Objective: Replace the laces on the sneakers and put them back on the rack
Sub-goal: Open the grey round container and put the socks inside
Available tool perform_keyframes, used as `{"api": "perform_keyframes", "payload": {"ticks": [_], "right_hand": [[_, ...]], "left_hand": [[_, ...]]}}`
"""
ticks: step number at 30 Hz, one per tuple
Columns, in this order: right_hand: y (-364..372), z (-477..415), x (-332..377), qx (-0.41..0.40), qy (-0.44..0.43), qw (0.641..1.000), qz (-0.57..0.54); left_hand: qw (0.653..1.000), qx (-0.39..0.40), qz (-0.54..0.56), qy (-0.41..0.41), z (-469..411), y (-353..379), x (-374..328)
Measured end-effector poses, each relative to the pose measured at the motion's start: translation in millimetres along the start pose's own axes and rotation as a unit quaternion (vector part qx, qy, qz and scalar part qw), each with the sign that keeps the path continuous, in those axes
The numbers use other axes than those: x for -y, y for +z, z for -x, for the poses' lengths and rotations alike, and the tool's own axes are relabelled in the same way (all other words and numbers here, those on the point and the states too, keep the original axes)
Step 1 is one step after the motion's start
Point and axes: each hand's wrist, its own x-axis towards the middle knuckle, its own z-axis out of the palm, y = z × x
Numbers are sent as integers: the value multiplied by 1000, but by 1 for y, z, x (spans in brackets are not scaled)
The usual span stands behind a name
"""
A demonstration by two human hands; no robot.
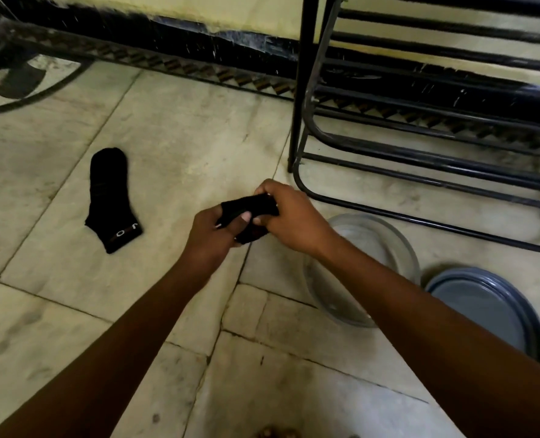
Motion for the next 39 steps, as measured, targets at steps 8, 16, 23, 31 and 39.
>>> {"api": "perform_keyframes", "payload": {"ticks": [8, 16, 23, 31, 39], "right_hand": [[-87, 66, -36, 51, 116, 992, 27], [-69, 57, -64, 96, 178, 969, 144], [-54, 66, -61, 23, 181, 957, 225], [-42, 54, -9, -52, 59, 968, 238], [35, -26, 22, 115, -74, 942, 307]], "left_hand": [[980, 66, -185, 35, 44, 87, -11], [917, 62, -369, 140, 45, 102, 3], [936, 19, -304, 176, 42, 90, 17], [930, -169, -295, 139, 40, 34, 35], [854, -329, -400, 43, -11, -79, 70]]}}
